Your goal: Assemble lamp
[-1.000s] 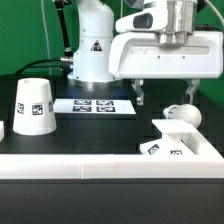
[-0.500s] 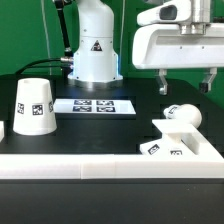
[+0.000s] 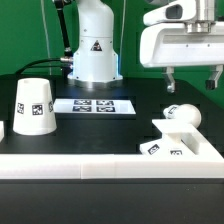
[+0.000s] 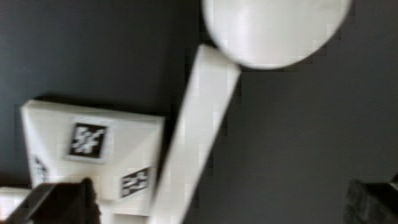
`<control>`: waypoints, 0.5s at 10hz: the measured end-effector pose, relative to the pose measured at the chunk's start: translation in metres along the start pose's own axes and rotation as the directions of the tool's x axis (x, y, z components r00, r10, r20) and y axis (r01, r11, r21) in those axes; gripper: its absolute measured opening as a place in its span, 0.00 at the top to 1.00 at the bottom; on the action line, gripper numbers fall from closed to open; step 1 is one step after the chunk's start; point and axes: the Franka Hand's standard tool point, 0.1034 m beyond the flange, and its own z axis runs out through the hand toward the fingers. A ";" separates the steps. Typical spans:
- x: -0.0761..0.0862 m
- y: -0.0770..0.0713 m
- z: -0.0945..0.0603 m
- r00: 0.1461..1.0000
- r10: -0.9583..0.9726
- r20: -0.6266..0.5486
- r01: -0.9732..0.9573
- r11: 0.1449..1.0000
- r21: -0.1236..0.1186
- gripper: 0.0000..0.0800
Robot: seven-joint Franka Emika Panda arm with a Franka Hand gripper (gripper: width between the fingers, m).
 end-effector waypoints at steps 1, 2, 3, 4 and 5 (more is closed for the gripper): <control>-0.011 -0.005 0.004 1.000 -0.009 0.002 0.009 1.000 0.005 0.13; -0.016 -0.008 0.005 1.000 -0.014 0.008 0.014 1.000 0.008 0.13; -0.015 -0.007 0.006 0.999 -0.014 0.038 0.014 1.000 0.006 0.13; -0.013 -0.007 0.005 0.999 -0.014 0.032 0.014 1.000 0.006 0.13; -0.015 -0.007 0.006 0.999 -0.014 0.045 0.014 1.000 0.006 0.13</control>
Offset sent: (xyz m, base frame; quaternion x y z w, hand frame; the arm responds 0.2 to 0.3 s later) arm 0.0000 0.0000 0.0000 0.0000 0.0000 0.0000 1.0000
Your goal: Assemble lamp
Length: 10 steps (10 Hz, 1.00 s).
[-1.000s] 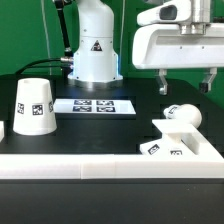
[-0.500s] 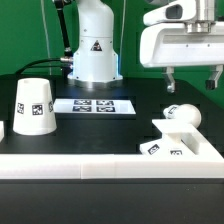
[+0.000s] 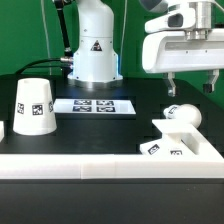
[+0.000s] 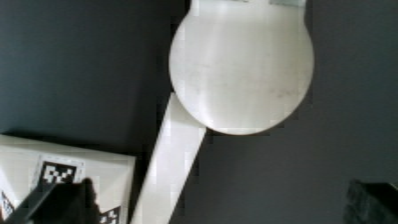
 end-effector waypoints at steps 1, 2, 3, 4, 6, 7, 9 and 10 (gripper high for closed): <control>-0.007 0.001 0.002 0.994 0.000 0.113 0.000 1.000 -0.004 0.13; -0.004 0.003 0.002 0.985 0.005 0.175 -0.003 1.000 -0.007 0.13; -0.004 0.006 0.005 0.976 0.009 0.217 -0.007 1.000 -0.010 0.13; -0.011 0.009 0.006 0.947 0.016 0.321 -0.011 1.000 -0.015 0.13; -0.011 0.012 0.006 0.890 0.020 0.456 -0.013 1.000 -0.020 0.13; -0.013 0.012 0.007 0.849 0.021 0.527 -0.012 1.000 -0.021 0.13; -0.019 0.013 0.006 0.770 0.025 0.638 -0.012 1.000 -0.024 0.13; -0.020 0.014 0.006 0.714 0.029 0.699 -0.014 1.000 -0.026 0.13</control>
Offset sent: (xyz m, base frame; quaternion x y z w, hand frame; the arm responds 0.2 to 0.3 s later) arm 0.0066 -0.0158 -0.0057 -0.0149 -0.2043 0.0185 0.9786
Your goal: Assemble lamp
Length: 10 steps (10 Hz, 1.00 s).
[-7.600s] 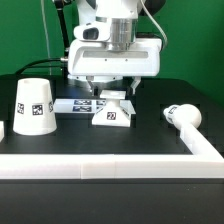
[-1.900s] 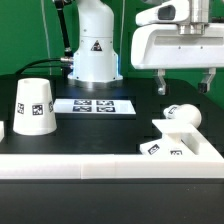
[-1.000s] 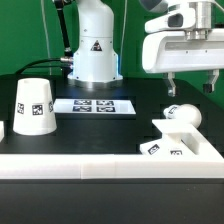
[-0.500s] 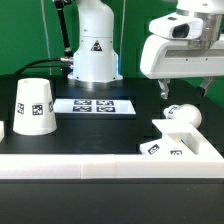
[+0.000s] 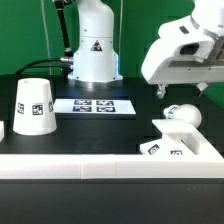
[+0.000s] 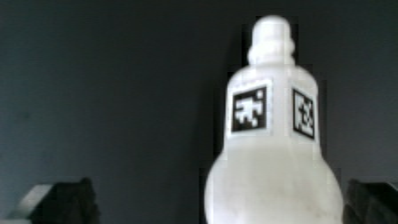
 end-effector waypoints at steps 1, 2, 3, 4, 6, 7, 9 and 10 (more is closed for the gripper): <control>0.002 -0.002 0.001 0.998 0.014 0.066 -0.014 1.000 -0.003 0.13; 0.002 -0.006 0.003 0.992 0.020 0.124 -0.019 1.000 -0.008 0.13; -0.001 -0.010 0.005 0.978 0.022 0.207 -0.019 1.000 -0.014 0.13; 0.004 -0.011 0.007 0.969 0.020 0.247 -0.016 1.000 -0.015 0.13; 0.008 -0.015 0.010 0.947 0.032 0.320 -0.027 0.999 -0.022 0.13; 0.010 -0.017 0.010 0.949 0.032 0.313 -0.026 0.999 -0.021 0.13; 0.014 -0.023 0.018 0.949 0.033 0.314 -0.026 0.999 -0.025 0.13; 0.014 -0.024 0.022 0.947 0.031 0.319 -0.025 0.999 -0.025 0.13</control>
Offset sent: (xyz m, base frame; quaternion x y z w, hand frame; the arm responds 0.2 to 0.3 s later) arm 0.0014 0.0136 -0.0024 -0.0047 -0.1392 0.0167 0.9901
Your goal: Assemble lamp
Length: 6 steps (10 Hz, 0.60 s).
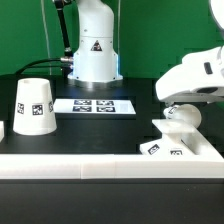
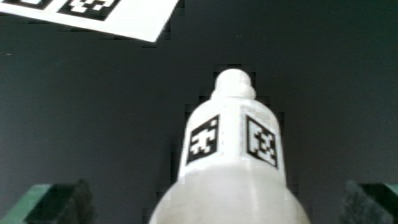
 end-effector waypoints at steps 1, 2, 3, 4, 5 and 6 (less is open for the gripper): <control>0.002 0.000 0.004 1.000 0.000 0.007 0.000 1.000 0.000 0.13; 0.004 -0.001 0.009 1.000 -0.001 0.016 0.001 1.000 -0.001 0.13; 0.005 -0.001 0.012 1.000 -0.002 0.020 0.002 1.000 -0.001 0.13; 0.008 -0.001 0.014 1.000 0.000 0.016 0.000 1.000 0.000 0.13; 0.010 0.000 0.016 1.000 0.001 0.014 -0.001 1.000 0.001 0.13; 0.011 0.000 0.019 1.000 0.001 0.018 -0.001 1.000 0.001 0.13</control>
Offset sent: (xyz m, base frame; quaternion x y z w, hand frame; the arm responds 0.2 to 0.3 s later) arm -0.0014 -0.0028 -0.0114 -0.0039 0.0071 -0.0028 1.0000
